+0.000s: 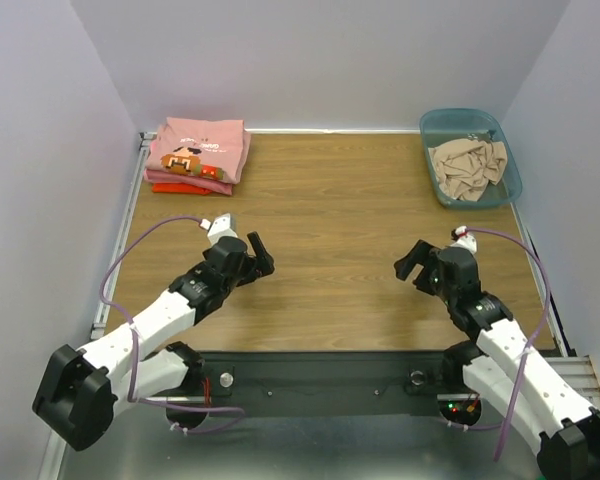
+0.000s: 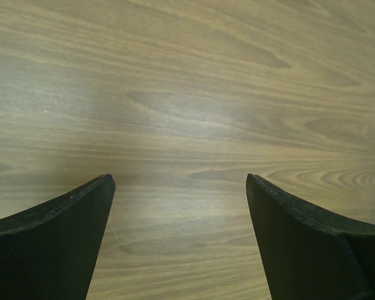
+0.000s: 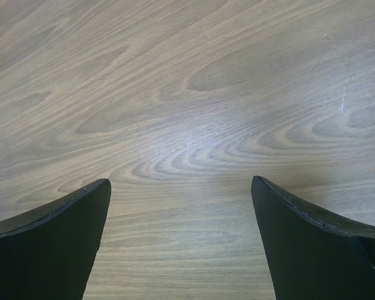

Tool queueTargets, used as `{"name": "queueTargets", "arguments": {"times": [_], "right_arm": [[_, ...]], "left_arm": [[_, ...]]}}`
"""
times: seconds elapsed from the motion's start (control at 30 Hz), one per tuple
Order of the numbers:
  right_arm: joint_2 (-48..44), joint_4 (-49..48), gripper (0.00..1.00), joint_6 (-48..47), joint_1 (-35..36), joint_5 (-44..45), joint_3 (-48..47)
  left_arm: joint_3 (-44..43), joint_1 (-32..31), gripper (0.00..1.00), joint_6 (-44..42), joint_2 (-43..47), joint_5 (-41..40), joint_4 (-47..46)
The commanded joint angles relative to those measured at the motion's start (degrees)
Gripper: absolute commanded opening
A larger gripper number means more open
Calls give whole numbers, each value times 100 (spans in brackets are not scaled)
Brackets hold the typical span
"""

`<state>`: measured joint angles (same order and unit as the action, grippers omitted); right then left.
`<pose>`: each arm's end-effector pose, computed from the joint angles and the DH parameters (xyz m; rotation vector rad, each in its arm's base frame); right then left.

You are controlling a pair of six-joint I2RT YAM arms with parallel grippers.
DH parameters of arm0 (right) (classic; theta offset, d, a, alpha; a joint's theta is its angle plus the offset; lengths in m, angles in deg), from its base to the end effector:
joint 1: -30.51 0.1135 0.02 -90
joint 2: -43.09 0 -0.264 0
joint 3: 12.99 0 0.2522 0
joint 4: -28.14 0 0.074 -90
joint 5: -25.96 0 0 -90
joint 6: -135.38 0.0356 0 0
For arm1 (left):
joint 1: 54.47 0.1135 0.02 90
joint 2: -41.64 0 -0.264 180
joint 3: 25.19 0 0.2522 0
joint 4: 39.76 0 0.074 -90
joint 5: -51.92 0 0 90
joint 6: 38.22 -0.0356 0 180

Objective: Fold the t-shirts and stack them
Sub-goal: Neatly place the folded tshirt to the corner

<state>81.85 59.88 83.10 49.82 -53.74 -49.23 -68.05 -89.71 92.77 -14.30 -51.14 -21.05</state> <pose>0.1495 0.0456 0.2063 0.4513 2.1352 0.3777 0.1763 -0.1147 0.2179 -0.2452 2.1449 -0.5463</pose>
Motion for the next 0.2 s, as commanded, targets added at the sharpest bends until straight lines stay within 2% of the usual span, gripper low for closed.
{"name": "queueTargets", "arguments": {"times": [0.0,0.17], "right_arm": [[-334,-93,100,96,20,200,94],[-782,-93,100,87,20,217,121]], "left_arm": [[-297,-9,98,199,242,-557,-56],[-386,-9,98,225,408,-882,278]]}}
